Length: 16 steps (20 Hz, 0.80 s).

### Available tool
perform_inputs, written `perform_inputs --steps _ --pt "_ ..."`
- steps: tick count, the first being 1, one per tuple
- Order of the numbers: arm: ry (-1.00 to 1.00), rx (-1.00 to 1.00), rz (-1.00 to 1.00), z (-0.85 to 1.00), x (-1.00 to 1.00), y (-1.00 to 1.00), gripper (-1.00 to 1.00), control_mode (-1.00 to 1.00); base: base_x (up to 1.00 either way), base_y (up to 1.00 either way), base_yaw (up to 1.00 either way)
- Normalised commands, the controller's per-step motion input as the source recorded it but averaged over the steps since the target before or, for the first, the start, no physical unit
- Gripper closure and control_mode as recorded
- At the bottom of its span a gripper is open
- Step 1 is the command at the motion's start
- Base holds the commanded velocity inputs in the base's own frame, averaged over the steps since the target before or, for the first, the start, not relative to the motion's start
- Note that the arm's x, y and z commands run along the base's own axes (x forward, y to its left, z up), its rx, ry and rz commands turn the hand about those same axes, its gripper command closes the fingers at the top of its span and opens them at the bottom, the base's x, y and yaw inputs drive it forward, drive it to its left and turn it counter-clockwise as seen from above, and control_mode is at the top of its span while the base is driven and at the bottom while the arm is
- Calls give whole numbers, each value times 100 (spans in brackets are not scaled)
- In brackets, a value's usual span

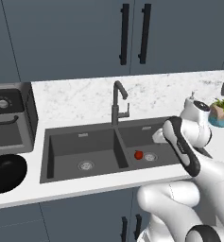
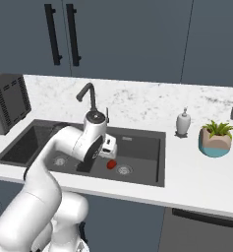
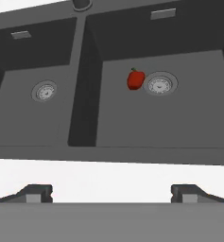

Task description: Pick the bell pepper from the sink and place it in the bowl. Then pick the bowl and place it in the microwave. Then close the microwave door and press the start button.

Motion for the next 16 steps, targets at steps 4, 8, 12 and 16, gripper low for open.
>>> perform_inputs --steps 4,8,12,16 --pt "12 1 0 -26 62 -8 -100 -100 0 0 0" --pt "13 2 0 -23 46 -12 -100 -100 0 0 0" --pt "14 4 1 -28 50 -6 -100 -100 0 0 0" --pt "2 7 4 -40 42 -3 -100 -100 0 0 0"
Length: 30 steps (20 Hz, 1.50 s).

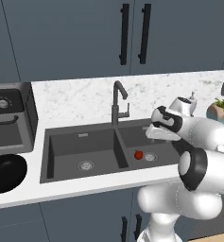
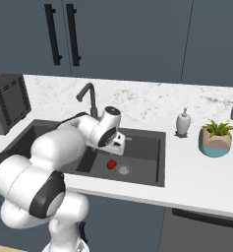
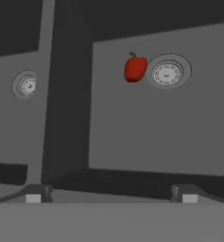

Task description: Pick the bell pepper from the sink and place it in the bowl. Then pick the bowl and place it in the microwave. Then close the microwave door and press the start button.

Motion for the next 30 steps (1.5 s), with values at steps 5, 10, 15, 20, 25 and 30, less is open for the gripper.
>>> perform_inputs --steps 5,10,15,20,25,30 --pt "-7 7 5 -36 18 -5 -100 -100 0 0 0" --pt "-2 4 5 -39 35 -1 -100 -100 0 0 0" --pt "0 0 3 -36 31 0 -100 -100 0 0 0" --pt "0 0 0 -45 34 0 -100 -100 0 0 0" --pt "0 0 0 -36 43 -1 -100 -100 0 0 0" --pt "0 0 1 -32 40 -15 -100 -100 0 0 0"
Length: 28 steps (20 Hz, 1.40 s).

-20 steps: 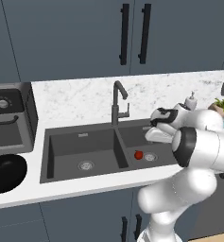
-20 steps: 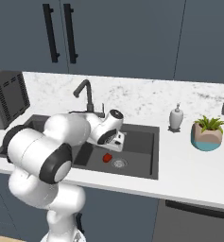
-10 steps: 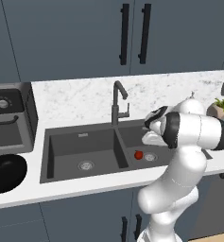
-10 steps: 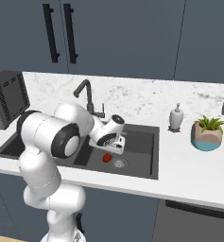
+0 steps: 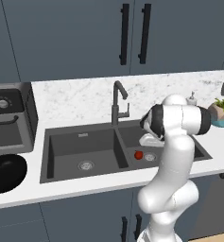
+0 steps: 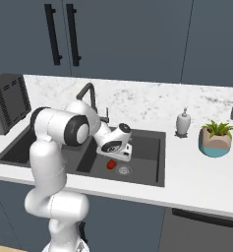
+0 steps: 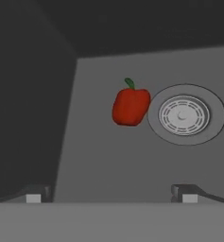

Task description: Pick the bell pepper from the sink and place it in the bowl. Then pick the bowl and place it in the microwave. Then close the microwave door and press the start button.

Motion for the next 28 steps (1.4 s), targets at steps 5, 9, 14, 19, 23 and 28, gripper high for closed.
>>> perform_inputs --steps 5,9,14,19,23,28 --pt "0 0 3 -25 34 -29 -100 -100 0 0 0" --pt "0 0 0 -25 26 -7 -100 -100 0 0 0" --pt "0 0 0 -30 35 0 -100 -100 0 0 0" --pt "0 0 0 -19 27 6 -100 -100 0 0 0" --pt "0 0 0 -7 12 13 -100 -100 0 0 0" --pt "0 1 0 -15 0 20 -100 -100 0 0 0"
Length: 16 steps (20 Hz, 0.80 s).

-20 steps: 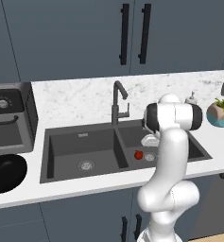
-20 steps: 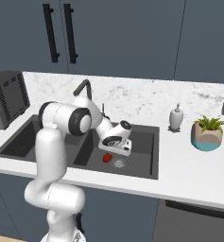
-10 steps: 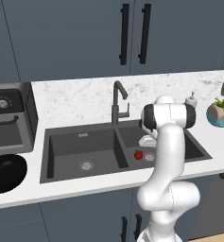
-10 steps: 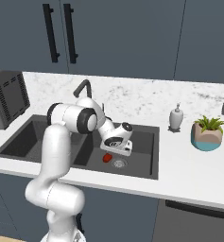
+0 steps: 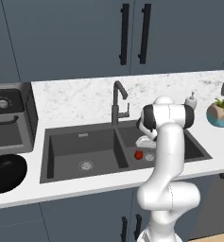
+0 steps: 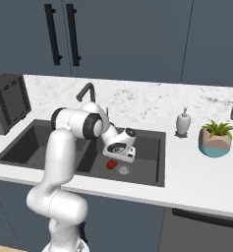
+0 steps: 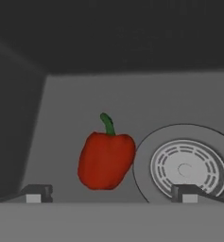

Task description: Pick the bell pepper from the sink and place it in the bowl. Then pick the bowl and place it in the microwave. Then close the microwave door and press the start button.

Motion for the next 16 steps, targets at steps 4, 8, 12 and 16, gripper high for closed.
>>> perform_inputs --steps 4,8,12,16 --pt "0 1 0 -25 0 18 -100 -100 0 0 0" --pt "0 0 0 -29 7 21 -100 -100 0 0 0" --pt "0 3 0 -22 11 8 -100 -100 0 0 0" --pt "0 4 0 -18 11 1 -100 -100 0 0 0"
